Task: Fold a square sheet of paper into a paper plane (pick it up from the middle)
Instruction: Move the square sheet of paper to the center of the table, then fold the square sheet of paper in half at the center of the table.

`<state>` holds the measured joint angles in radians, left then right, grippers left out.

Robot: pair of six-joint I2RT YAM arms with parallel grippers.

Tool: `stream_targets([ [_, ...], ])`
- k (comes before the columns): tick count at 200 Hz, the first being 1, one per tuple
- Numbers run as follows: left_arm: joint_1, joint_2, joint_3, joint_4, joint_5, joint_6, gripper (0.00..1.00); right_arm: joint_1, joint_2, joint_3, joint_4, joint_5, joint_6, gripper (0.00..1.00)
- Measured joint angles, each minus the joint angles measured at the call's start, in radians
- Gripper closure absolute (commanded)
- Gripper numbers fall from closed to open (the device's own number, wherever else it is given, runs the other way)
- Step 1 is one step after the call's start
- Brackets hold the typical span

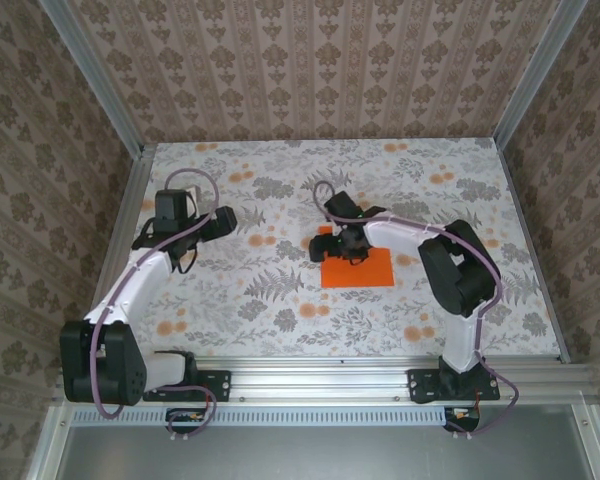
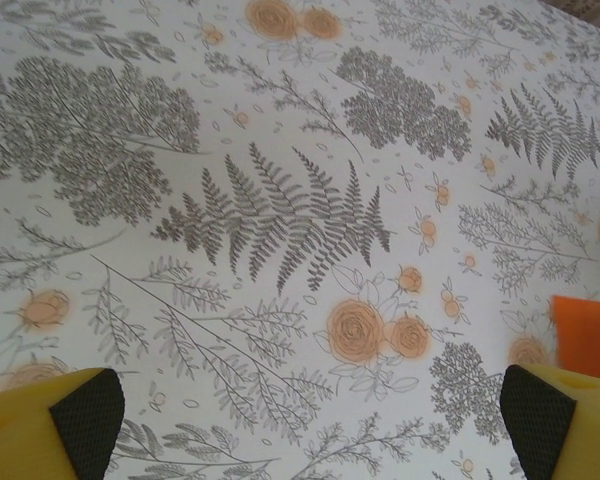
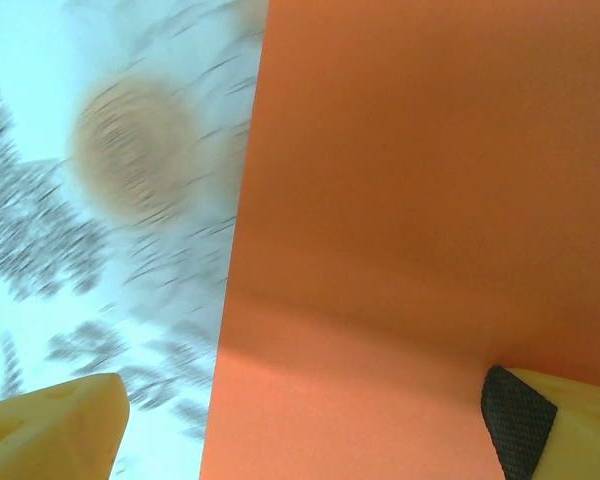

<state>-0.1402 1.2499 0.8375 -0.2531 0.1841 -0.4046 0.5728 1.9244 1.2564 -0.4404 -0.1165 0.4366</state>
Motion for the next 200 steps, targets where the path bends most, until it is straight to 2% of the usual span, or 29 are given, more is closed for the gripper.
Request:
stream_targets([
  [34, -0.047, 0.000, -0.025, 0.018, 0.001, -0.048, 0.00, 0.050, -0.014, 0.058, -0.087, 0.042, -0.008, 0.02],
  [67, -0.084, 0.000, -0.043, 0.039, 0.000, -0.095, 0.00, 0.026, -0.094, 0.090, -0.187, 0.191, 0.012, 0.00],
  [99, -0.097, 0.006, -0.063, 0.052, 0.000, -0.131, 0.00, -0.003, -0.091, 0.125, -0.275, 0.259, 0.012, 0.00],
  [144, -0.097, 0.021, -0.077, 0.068, -0.001, -0.154, 0.00, -0.018, 0.000, 0.152, -0.347, 0.267, 0.011, 0.00],
  [200, -0.097, 0.021, -0.077, 0.070, -0.001, -0.158, 0.00, -0.021, 0.092, 0.211, -0.354, 0.244, 0.011, 0.00],
])
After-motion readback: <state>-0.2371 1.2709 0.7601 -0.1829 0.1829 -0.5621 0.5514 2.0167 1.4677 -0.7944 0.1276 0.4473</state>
